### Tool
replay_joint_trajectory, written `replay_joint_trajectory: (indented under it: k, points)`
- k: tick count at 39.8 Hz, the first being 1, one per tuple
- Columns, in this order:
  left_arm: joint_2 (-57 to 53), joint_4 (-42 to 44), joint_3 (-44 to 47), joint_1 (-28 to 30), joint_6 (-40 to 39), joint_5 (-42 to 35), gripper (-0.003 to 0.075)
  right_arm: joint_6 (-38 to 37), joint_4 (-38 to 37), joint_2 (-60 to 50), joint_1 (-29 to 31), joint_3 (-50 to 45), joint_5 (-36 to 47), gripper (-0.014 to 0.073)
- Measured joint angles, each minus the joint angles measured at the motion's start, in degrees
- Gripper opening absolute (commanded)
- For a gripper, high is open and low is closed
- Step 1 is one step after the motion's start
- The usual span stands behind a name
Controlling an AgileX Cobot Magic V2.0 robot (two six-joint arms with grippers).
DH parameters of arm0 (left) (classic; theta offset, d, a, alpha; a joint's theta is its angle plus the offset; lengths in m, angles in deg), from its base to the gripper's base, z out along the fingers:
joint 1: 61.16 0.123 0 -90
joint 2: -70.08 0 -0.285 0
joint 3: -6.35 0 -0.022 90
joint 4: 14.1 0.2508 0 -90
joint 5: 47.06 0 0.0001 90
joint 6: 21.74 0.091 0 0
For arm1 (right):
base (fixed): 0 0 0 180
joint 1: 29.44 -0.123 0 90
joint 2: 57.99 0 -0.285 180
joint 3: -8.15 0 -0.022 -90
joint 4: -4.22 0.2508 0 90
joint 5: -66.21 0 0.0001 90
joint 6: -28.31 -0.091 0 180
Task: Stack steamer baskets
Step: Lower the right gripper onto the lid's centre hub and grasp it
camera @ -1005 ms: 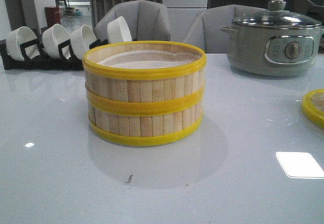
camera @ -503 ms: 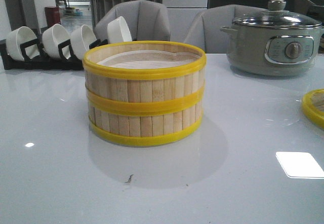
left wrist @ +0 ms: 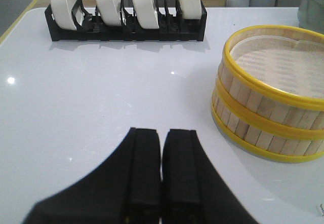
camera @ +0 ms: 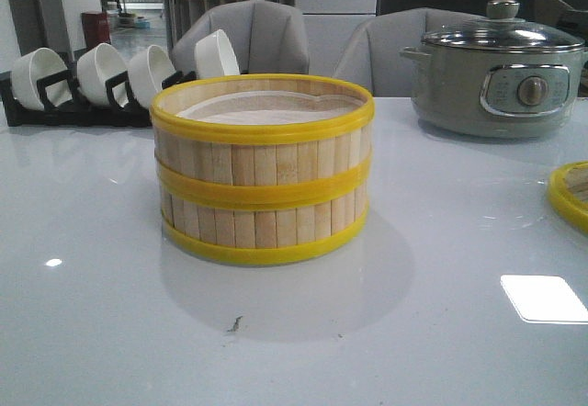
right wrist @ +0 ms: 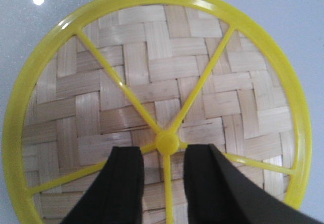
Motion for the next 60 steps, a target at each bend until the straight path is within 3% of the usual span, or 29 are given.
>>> replay_joint_trajectory:
  k: [32, 60]
  points:
    - [0.0, 0.0, 0.0, 0.0, 0.0, 0.0, 0.0087, 0.0, 0.42, 3.78, 0.0, 0.35, 2.43, 0.0325]
    - [0.0, 0.0, 0.0, 0.0, 0.0, 0.0, 0.0087, 0.0, 0.53, 5.92, 0.0, 5.72, -1.65, 0.0325]
